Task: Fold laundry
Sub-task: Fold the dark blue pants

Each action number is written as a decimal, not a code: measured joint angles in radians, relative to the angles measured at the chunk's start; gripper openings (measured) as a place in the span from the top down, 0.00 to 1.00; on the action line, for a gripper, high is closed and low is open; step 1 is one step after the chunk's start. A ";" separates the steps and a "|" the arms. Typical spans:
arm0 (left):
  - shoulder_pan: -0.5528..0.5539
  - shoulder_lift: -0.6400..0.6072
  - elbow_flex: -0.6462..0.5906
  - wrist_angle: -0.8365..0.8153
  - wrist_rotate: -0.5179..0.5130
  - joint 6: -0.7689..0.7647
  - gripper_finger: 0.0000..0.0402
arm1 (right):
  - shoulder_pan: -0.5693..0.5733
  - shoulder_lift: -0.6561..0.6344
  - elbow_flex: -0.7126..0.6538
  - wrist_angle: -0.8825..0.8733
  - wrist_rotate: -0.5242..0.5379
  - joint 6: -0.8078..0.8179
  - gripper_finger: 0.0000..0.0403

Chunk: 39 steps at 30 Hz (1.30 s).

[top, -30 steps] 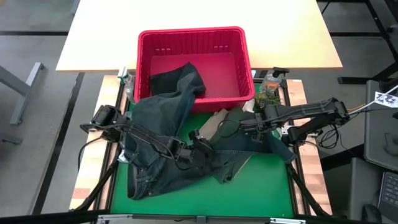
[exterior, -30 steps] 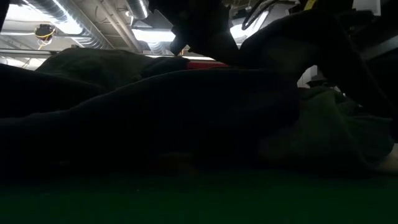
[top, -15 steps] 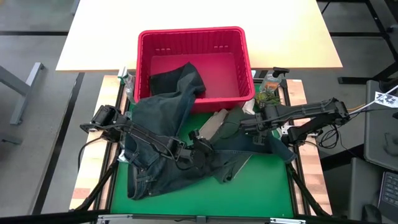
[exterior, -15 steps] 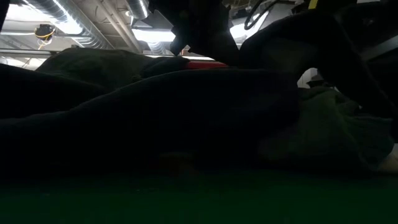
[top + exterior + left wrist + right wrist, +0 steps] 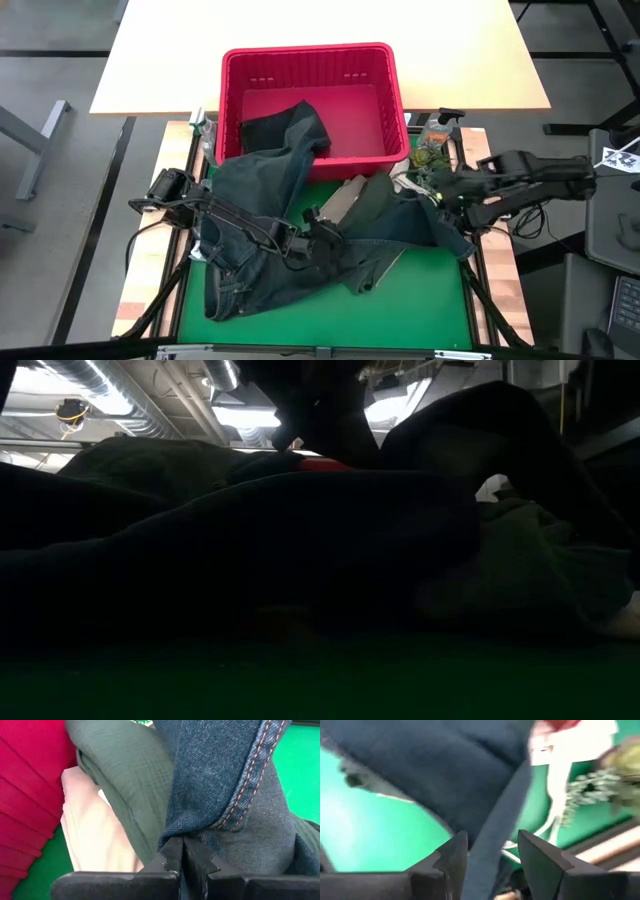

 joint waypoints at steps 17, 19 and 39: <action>-0.002 0.000 0.000 -0.002 0.001 -0.007 0.99 | 0.451 -0.037 -0.524 0.609 0.094 0.209 0.57; -0.002 0.000 0.000 -0.002 0.000 -0.007 0.99 | 0.472 0.010 -0.523 0.604 0.173 0.209 0.57; -0.001 0.000 0.000 -0.002 0.015 -0.007 0.99 | 0.489 0.430 -0.522 0.588 0.214 0.213 0.57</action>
